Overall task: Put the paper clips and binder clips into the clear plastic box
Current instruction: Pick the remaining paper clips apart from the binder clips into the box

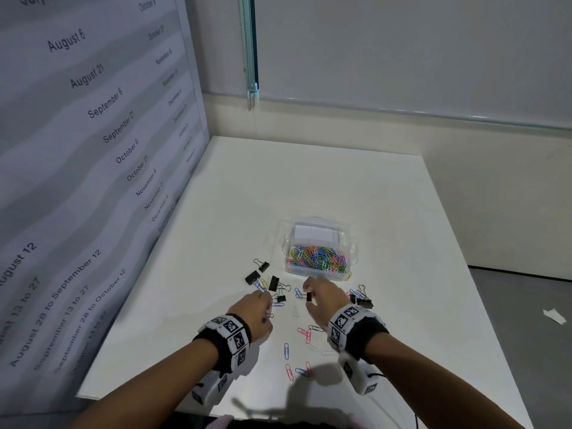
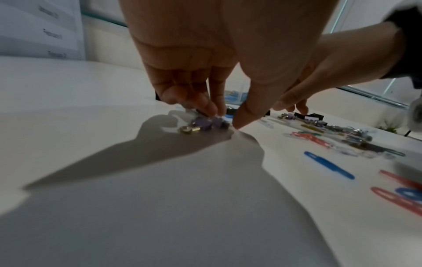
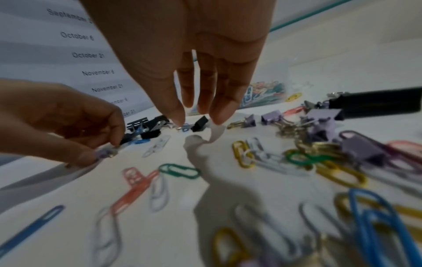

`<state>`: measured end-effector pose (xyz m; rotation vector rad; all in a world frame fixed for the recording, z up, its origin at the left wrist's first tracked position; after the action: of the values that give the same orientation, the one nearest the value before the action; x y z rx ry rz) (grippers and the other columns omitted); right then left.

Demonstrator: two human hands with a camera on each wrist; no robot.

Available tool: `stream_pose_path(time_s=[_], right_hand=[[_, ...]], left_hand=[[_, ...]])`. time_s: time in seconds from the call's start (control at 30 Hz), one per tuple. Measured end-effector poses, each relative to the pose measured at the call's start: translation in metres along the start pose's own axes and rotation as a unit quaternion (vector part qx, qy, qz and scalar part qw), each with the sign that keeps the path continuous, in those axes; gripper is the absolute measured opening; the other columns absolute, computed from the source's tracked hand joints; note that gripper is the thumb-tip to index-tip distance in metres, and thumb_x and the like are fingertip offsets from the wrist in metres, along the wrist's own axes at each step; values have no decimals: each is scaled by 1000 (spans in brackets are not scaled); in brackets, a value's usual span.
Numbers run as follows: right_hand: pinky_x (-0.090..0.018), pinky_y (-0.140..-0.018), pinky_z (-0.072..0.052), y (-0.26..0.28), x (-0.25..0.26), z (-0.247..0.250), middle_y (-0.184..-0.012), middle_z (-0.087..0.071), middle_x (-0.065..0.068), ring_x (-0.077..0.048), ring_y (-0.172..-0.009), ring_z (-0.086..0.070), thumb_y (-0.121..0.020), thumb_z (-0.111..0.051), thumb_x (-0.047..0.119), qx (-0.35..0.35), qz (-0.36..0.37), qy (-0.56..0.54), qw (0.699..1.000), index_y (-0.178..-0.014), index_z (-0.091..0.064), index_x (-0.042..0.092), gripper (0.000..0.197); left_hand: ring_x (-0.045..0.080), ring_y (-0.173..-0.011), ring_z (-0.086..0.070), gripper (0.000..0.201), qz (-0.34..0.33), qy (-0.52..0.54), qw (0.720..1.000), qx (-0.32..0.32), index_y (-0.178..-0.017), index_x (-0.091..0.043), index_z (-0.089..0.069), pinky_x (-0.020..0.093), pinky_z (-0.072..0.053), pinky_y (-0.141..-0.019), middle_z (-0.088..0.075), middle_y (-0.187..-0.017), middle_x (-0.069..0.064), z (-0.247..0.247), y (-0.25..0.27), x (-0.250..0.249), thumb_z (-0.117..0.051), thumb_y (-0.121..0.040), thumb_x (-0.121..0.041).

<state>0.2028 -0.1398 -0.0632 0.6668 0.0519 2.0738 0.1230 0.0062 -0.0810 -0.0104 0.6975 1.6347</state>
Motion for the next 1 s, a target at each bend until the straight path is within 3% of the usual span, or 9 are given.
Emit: stream_pose_path(time_s=[0.17,0.3,0.43,0.53,0.7,0.77,0.83,0.9,1.0], right_hand=[[-34,-88,-47,-8,-6,-1,-119,-52,-7,-26,-103,-58,-86,-59,22,23,-26,56,998,-109,-54,13,25],[-32,-83,-46,-5,-17,5,-111,-58,-6,-23,-97,-58,-85,-57,23,-7,-47,37,998,-97,-57,14,15],[-32,-86,-45,0,-33,13,-115,-55,-6,-24,-102,-56,-86,-56,23,0,-67,51,996,-104,-56,14,20],[-33,-91,-45,3,-36,11,-119,-51,-5,-25,-109,-54,-85,-57,21,4,-59,41,997,-112,-54,14,28],[-33,-87,-46,2,-17,1,-115,-51,-6,-23,-102,-55,-84,-53,15,8,-7,33,999,-109,-56,14,25],[-32,-85,-45,2,-9,-5,-114,-50,-7,-25,-103,-54,-84,-53,12,30,18,42,998,-109,-56,13,25],[-33,-82,-45,3,-5,-9,-114,-48,-8,-26,-102,-55,-84,-52,8,43,35,51,997,-110,-56,13,26],[-34,-80,-45,6,-3,-11,-112,-47,-6,-28,-98,-56,-84,-51,6,46,41,48,997,-107,-57,13,26],[-32,-81,-43,16,-6,-15,-102,-51,-4,-25,-95,-55,-81,-53,8,59,46,31,997,-102,-59,15,22]], left_hand=[[25,-109,-47,33,-64,-48,996,-34,-114,-13,-49,37,-45,-90,-45,-118,6,3,-7,-24,-52,-82,-22],[27,-120,-39,49,-119,-129,984,-43,-129,-12,-42,41,-42,-97,-42,-132,7,0,-15,-49,-49,-82,-24],[25,-143,-17,59,-134,-187,973,-11,-143,-8,-26,46,-16,-118,-23,-153,4,-9,-19,-57,-43,-90,-27],[23,-147,-5,58,-132,-199,971,7,-145,-7,-22,50,-5,-119,-12,-158,3,-15,-16,-56,-38,-94,-29],[28,-147,-8,63,-195,-181,964,18,-144,-9,-27,50,-10,-118,-14,-157,10,-31,5,-53,-47,-87,-28],[39,-139,-30,63,-238,-158,958,6,-133,-5,-45,57,-29,-111,-35,-147,20,-35,13,-54,-60,-76,-27],[40,-126,-47,58,-231,-117,966,7,-120,-5,-55,54,-45,-99,-49,-133,21,-38,15,-47,-64,-68,-30],[34,-125,-43,61,-209,-80,975,-4,-124,-8,-50,47,-45,-99,-44,-133,16,-35,17,-47,-58,-71,-37],[28,-131,-33,77,-170,-60,984,-2,-139,-7,-35,40,-35,-109,-35,-141,13,-31,16,-49,-63,-76,-41]])
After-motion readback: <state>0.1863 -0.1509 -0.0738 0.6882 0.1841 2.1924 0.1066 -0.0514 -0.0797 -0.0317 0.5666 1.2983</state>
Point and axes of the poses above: each hand's wrist, its own y-axis away from the middle knuckle, its own z-axis out of the back of the hand, x = y × z, the point moved 6 cm from there along -y, towards the middle knuckle
